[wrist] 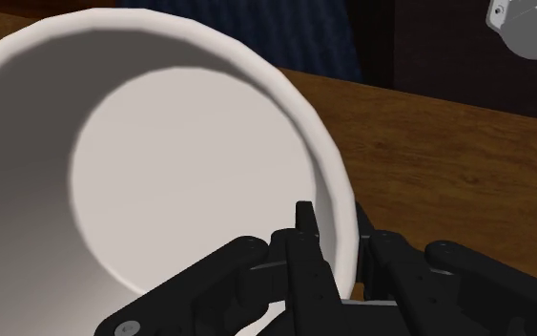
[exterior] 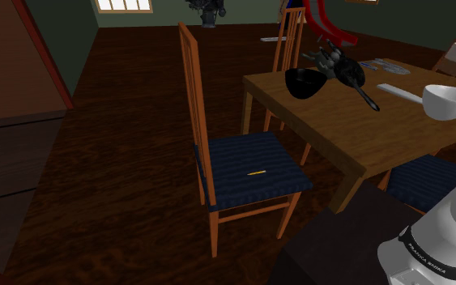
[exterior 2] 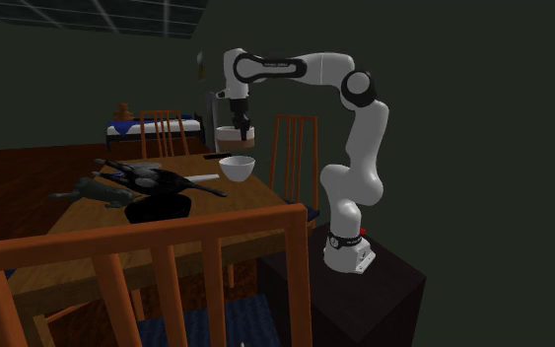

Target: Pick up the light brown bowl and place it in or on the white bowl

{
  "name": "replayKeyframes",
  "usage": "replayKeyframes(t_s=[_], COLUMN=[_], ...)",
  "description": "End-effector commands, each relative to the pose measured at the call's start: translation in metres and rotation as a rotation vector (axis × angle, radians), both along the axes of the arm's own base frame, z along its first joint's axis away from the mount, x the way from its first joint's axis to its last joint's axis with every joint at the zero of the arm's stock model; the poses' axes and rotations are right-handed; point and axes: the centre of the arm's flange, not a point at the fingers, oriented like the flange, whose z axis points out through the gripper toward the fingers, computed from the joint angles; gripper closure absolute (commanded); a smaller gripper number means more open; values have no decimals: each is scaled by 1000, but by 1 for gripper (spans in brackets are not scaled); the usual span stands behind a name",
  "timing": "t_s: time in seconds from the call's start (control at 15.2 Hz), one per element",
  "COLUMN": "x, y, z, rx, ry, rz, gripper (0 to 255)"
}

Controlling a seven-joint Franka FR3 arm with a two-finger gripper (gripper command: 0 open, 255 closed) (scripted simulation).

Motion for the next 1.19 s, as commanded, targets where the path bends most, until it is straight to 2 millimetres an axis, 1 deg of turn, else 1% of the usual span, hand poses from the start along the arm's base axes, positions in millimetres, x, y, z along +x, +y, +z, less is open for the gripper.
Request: replayKeyframes(t_s=[0.0,0.73,1.12], x=[0,0,0], y=[-1,-1,-1], z=[-11,-69,-69], rx=[-1,-1,-1], ry=[-1,-1,-1], rz=[0,0,0], gripper=[255,255,255])
